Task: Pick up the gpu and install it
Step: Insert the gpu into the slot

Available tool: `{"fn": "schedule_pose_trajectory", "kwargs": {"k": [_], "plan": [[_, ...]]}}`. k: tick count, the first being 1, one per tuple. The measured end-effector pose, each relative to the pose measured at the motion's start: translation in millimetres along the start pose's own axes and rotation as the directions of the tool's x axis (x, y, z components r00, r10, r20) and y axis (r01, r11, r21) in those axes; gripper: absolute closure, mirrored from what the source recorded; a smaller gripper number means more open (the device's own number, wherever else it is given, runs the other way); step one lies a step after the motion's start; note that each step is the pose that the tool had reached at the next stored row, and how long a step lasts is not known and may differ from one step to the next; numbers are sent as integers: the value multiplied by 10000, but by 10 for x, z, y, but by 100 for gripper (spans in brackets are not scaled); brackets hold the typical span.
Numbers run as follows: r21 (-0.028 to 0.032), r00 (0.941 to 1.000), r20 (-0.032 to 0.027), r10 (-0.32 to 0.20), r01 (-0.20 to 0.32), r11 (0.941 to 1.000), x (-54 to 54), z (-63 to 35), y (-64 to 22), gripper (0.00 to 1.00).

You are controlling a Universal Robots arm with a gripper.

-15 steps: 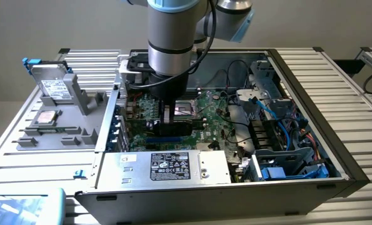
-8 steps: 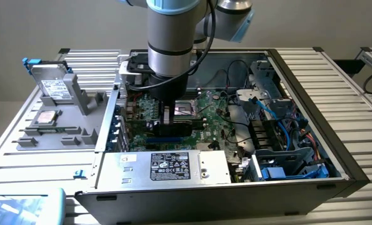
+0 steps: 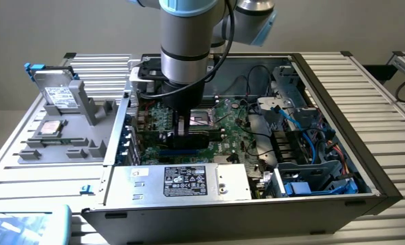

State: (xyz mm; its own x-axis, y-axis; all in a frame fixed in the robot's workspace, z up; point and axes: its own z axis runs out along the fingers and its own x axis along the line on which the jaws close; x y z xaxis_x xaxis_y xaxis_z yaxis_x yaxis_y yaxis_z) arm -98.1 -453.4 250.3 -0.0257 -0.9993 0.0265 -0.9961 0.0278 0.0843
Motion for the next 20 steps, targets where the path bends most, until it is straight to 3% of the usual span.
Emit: {"fn": "schedule_pose_trajectory", "kwargs": {"k": [20], "plan": [[11, 10000, 2, 33, -33, 10000, -2, 41, 5, 72]]}}
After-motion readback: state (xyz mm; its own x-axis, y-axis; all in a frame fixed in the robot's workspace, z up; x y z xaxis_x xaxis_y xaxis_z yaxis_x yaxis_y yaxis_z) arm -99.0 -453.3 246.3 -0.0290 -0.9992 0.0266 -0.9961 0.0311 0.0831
